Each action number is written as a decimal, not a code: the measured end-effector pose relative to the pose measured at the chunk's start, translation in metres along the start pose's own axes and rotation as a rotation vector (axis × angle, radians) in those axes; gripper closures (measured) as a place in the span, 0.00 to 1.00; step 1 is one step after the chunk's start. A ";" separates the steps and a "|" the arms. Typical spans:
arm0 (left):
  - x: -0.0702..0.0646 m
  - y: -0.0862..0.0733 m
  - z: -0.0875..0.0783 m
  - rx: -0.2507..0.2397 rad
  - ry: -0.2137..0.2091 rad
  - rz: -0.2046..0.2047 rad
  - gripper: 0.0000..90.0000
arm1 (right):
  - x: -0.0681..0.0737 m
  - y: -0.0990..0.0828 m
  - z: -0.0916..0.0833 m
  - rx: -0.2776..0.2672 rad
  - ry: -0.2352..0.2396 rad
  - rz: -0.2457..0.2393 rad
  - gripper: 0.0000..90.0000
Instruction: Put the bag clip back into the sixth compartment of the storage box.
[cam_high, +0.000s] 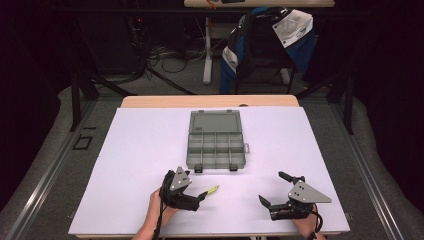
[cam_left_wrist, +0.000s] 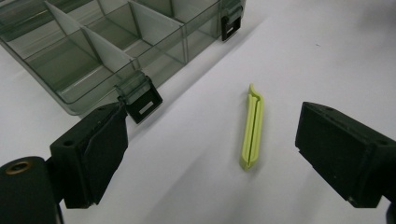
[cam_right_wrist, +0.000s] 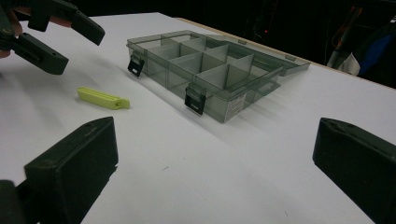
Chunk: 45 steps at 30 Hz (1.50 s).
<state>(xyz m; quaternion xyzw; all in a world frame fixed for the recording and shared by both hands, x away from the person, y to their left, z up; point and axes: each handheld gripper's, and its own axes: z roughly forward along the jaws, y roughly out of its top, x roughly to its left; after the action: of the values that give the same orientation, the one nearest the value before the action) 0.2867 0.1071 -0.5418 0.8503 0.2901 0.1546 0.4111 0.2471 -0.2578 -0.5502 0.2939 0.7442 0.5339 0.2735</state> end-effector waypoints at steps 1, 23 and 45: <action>0.000 0.000 0.000 0.000 0.000 0.000 0.10 | 0.000 0.000 0.000 0.007 0.001 0.004 0.00; -0.009 0.011 0.023 0.086 -0.067 0.054 0.44 | 0.000 0.000 0.000 0.027 -0.005 -0.007 0.00; -0.005 0.003 0.032 0.112 -0.166 0.043 0.79 | 0.001 -0.001 0.001 0.027 0.008 -0.001 0.00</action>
<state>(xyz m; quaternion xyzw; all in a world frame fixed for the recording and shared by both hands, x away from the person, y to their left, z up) 0.2996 0.0828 -0.5586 0.8879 0.2449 0.0758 0.3819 0.2471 -0.2567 -0.5519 0.2950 0.7525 0.5249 0.2669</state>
